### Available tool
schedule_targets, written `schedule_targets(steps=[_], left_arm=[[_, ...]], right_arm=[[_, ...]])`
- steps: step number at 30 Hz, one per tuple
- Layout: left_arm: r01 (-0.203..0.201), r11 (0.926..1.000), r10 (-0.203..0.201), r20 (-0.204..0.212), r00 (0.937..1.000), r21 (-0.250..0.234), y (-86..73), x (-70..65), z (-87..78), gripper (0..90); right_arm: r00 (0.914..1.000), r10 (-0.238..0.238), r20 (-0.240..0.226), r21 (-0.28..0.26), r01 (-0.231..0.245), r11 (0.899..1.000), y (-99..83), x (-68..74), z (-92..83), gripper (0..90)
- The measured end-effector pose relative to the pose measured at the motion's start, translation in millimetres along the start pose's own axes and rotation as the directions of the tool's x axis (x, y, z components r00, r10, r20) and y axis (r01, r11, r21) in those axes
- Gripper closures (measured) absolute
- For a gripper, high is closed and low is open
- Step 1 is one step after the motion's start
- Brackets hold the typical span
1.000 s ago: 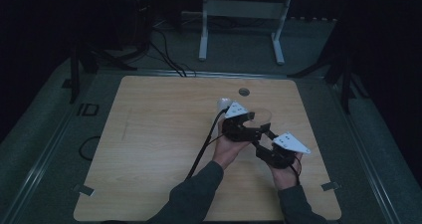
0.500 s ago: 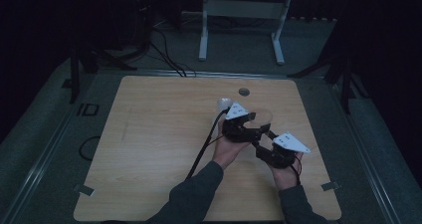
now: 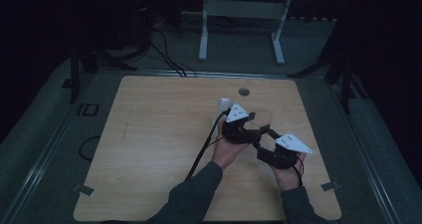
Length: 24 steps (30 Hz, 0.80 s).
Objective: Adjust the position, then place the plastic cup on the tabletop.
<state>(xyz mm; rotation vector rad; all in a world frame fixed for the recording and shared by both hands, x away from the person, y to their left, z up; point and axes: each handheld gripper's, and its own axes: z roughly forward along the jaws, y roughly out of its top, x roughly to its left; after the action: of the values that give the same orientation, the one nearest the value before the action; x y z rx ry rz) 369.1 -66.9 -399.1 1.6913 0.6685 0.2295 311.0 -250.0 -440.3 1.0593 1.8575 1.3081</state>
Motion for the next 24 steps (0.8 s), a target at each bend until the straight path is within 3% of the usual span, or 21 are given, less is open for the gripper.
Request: schedule_targets(steps=[15,24], left_arm=[[-0.049,0.9988,0.049,-0.047,0.9977,0.010,-2.3,1.2,-0.4,31.0],[-0.050,0.9987,0.050,-0.053,0.9973,0.013,-4.2,2.0,-0.3,31.1]], right_arm=[[1.0000,0.003,0.008,-0.008,-0.003,1.000,-0.2,-6.6,-8.4,28.6],[0.9998,0.012,0.019,-0.007,-0.012,1.000,-0.6,-11.0,-11.4,28.7]])
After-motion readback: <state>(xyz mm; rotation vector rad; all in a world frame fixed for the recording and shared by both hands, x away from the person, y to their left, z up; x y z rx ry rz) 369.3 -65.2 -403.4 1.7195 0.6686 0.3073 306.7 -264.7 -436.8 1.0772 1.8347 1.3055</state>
